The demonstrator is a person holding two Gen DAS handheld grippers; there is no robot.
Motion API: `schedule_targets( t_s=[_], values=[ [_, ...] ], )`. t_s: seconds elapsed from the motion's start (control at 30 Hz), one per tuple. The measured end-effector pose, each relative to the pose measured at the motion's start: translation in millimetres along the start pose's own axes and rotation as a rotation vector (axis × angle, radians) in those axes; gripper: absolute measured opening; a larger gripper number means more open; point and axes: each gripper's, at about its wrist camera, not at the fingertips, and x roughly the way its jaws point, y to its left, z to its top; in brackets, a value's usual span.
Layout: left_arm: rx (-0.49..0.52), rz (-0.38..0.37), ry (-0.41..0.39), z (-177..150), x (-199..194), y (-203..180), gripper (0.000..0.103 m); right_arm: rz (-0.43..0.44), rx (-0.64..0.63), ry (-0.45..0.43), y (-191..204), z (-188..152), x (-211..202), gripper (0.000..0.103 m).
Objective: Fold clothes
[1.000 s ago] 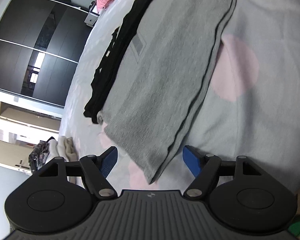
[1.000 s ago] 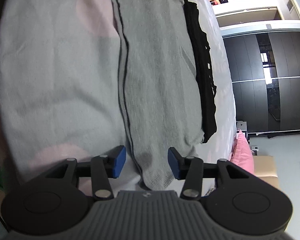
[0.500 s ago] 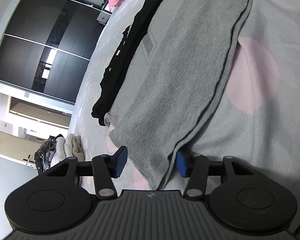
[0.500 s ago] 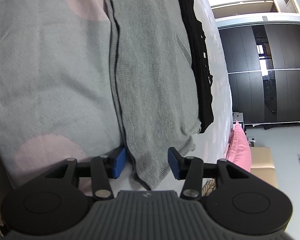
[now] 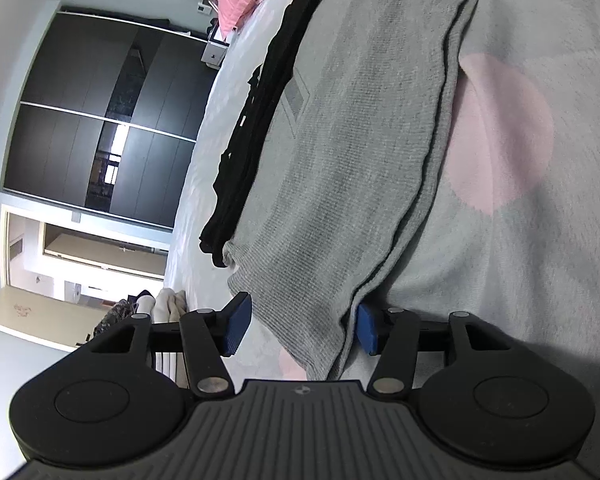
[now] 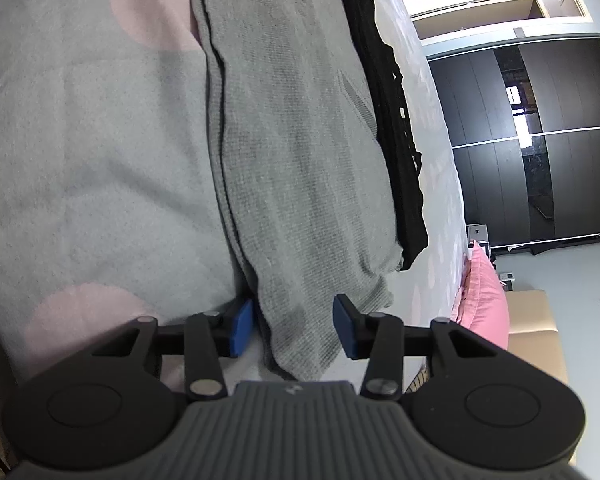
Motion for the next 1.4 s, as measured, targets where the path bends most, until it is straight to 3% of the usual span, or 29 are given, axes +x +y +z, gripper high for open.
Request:
schedule_targets(
  t_s=[0.17, 0.33, 0.4, 0.53, 0.67, 0.77, 0.87, 0.9, 0.97, 1.1, 1.23, 1.4],
  values=[
    [0.009, -0.004, -0.004, 0, 3, 4, 0.059, -0.009, 0.001, -0.006, 0, -1, 0, 0.05],
    [0.001, 0.036, 0.005, 1, 6, 4, 0.068, -0.057, -0.013, -0.007, 1, -1, 0, 0.063],
    [-0.007, 0.035, 0.005, 0, 5, 5, 0.069, -0.074, 0.008, 0.004, -2, -1, 0, 0.073],
    [-0.004, 0.038, 0.004, 1, 4, 4, 0.069, -0.068, 0.02, 0.007, -5, -2, 1, 0.072],
    [0.035, 0.028, -0.007, 1, 3, 4, 0.065, -0.057, -0.03, -0.013, 1, -2, -3, 0.053],
    [0.075, 0.043, -0.015, 1, 3, 0, 0.062, -0.04, -0.057, -0.014, 6, -3, -5, 0.028],
    [0.064, 0.009, -0.002, 1, 4, 1, 0.052, -0.026, -0.065, -0.007, 7, -3, -4, 0.015],
    [0.063, 0.007, -0.003, 1, 4, 1, 0.051, -0.023, -0.06, -0.006, 6, -2, -4, 0.014],
    [0.073, -0.026, -0.005, 0, 3, 1, 0.031, -0.019, -0.05, -0.004, 5, -2, -5, 0.011],
    [0.017, -0.076, 0.016, 0, 3, 8, 0.01, -0.031, -0.018, 0.0, -2, -1, -6, 0.008],
    [-0.081, -0.086, 0.036, 1, 2, 25, 0.004, -0.06, 0.02, 0.001, -11, 1, -8, 0.007],
    [-0.18, -0.065, 0.013, 7, -8, 52, 0.004, -0.145, 0.084, -0.012, -29, 4, -14, 0.007]
  ],
)
